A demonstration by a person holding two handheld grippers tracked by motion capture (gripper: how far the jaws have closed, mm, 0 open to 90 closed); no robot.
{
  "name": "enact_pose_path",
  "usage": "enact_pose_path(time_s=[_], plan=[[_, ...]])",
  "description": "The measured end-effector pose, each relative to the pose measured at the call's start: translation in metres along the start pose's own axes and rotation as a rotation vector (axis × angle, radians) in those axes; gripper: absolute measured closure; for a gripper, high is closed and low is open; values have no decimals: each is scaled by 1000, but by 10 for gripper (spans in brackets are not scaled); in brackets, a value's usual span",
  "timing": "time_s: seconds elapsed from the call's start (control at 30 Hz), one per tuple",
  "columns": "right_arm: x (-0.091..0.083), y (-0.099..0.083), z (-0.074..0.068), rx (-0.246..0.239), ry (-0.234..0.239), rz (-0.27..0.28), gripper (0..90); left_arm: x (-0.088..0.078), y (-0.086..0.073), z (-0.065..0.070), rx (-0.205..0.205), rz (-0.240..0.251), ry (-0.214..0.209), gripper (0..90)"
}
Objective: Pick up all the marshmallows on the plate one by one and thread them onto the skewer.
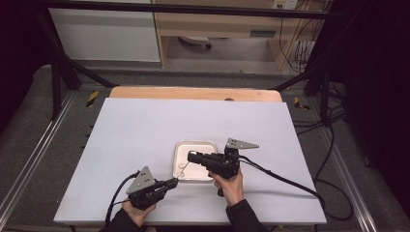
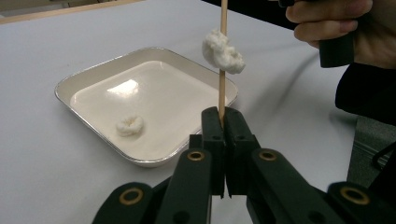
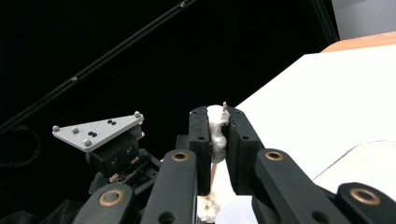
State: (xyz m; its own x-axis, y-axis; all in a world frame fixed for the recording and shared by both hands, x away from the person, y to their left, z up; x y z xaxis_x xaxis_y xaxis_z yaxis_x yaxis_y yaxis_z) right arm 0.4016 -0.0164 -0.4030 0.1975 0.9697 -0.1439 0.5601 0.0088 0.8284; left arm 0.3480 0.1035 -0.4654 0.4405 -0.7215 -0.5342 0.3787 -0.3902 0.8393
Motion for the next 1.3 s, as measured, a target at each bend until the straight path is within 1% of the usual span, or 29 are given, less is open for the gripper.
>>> enact_pose_path(time_s=[0.27,0.3,0.6,0.73,1.3], plan=[[1,-3,-1,2,0,0,829,2,0,1,-5,-5,-7,882],[1,-3,0,-3,-7,0,829,2,0,1,-5,-5,-7,882],[2,-7,-1,-8,-11,-7,831,3,-1,2,-15,-11,-20,883],[4,-9,0,-11,-20,-9,833,5,-2,2,-20,-18,-23,883],[5,-14,0,-12,-29,-22,833,5,-1,3,-17,-16,-24,882]])
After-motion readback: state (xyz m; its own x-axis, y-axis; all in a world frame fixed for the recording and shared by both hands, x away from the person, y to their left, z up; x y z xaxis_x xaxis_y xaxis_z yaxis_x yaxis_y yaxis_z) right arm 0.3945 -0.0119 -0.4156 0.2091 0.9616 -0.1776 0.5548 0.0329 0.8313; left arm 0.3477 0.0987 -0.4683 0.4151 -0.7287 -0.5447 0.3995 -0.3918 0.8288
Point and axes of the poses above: each handheld gripper's, and its own axes: x roughly forward along the jaws, y roughly out of its top, z roughly to its right, the point moved 9 cm from there along x, roughly forward along the jaws, and after that the axes turned 9 degrees about -z, right-handed, at the moved point
